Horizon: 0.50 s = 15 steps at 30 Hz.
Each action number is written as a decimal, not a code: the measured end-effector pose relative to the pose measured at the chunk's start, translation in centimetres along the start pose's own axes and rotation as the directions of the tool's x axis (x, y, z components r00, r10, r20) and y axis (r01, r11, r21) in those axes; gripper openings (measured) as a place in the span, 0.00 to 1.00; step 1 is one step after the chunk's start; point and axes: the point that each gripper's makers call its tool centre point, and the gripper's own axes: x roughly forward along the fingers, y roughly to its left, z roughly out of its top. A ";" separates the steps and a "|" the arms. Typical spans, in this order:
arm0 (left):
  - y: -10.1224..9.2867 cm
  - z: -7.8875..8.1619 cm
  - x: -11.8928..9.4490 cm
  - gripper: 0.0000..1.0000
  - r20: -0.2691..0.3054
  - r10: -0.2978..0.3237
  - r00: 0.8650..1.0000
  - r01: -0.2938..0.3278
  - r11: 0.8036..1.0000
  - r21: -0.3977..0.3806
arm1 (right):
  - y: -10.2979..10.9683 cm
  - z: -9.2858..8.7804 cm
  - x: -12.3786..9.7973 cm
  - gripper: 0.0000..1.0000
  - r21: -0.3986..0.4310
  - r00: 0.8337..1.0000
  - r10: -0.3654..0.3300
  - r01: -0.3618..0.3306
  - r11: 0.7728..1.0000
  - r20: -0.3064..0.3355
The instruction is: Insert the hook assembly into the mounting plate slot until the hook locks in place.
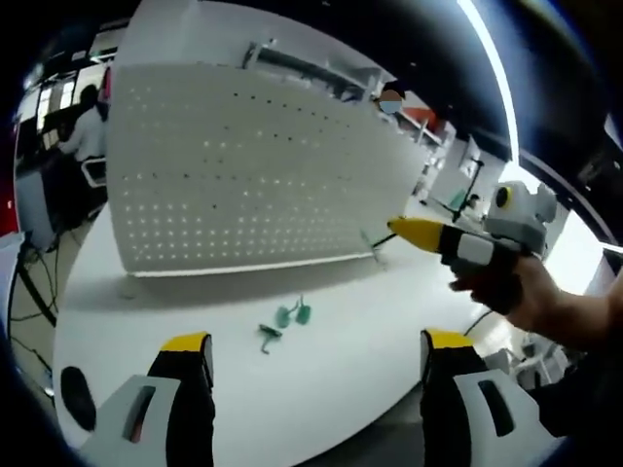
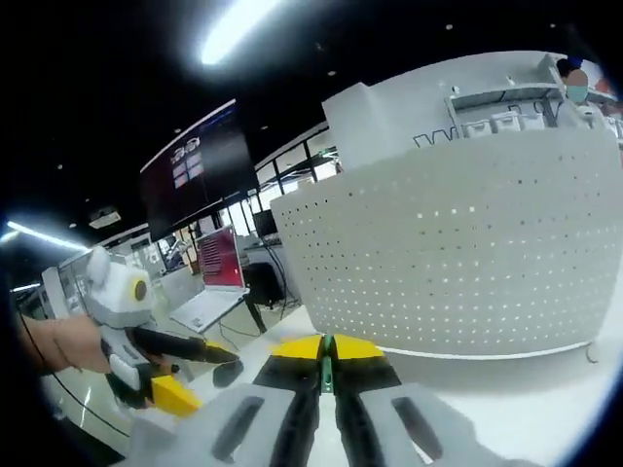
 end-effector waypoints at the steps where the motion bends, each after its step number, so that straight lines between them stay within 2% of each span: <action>1: 0.0 0.1 0.1 0.88 0.000 -0.002 1.000 0.002 1.000 -0.002 | 0.3 0.0 0.0 0.00 0.002 1.000 0.005 -0.005 1.000 0.005; 4: -0.3 0.4 0.4 0.85 0.011 -0.014 1.000 0.015 1.000 -0.017 | 1.4 0.0 -0.1 0.00 0.013 1.000 0.020 -0.020 1.000 0.020; 6: -0.5 1.3 0.5 0.76 0.049 -0.019 0.999 0.018 1.000 0.002 | 1.9 -0.2 -0.1 0.00 0.040 0.999 0.024 -0.025 0.999 0.026; 8: -0.7 1.7 0.5 0.71 0.057 -0.019 0.998 0.018 1.000 0.018 | 2.2 -0.6 0.0 0.00 0.100 0.999 0.031 -0.033 0.994 0.026; 11: -0.9 2.1 0.8 0.70 0.061 -0.033 0.998 0.032 0.999 0.005 | 2.1 -0.5 0.0 0.00 0.115 0.999 0.028 -0.032 0.993 0.034; 15: -1.5 2.3 1.1 0.62 0.067 -0.059 0.996 0.060 0.998 -0.015 | 3.0 0.2 0.0 0.00 0.114 0.998 0.042 -0.048 0.992 0.056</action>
